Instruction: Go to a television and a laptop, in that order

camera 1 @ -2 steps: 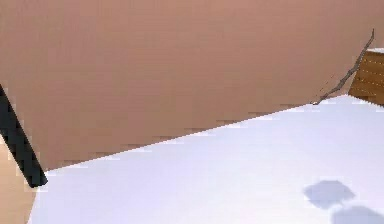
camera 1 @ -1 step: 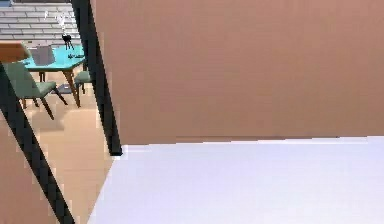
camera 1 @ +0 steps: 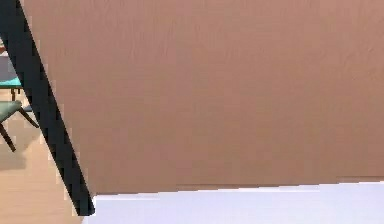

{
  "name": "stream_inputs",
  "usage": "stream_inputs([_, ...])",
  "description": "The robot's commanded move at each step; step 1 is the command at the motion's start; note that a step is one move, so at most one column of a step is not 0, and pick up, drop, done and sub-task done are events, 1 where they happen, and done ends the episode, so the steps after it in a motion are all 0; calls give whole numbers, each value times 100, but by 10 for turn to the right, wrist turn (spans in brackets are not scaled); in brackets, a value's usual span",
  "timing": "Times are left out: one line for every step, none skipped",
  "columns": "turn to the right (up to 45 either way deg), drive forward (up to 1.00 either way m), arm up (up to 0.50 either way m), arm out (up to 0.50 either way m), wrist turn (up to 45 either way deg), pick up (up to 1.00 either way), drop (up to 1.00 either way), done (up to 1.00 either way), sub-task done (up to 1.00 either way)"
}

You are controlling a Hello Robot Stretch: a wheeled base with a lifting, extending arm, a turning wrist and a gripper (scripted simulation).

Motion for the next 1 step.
stream_inputs([-330,0,0,0,0,0,0,0,0])
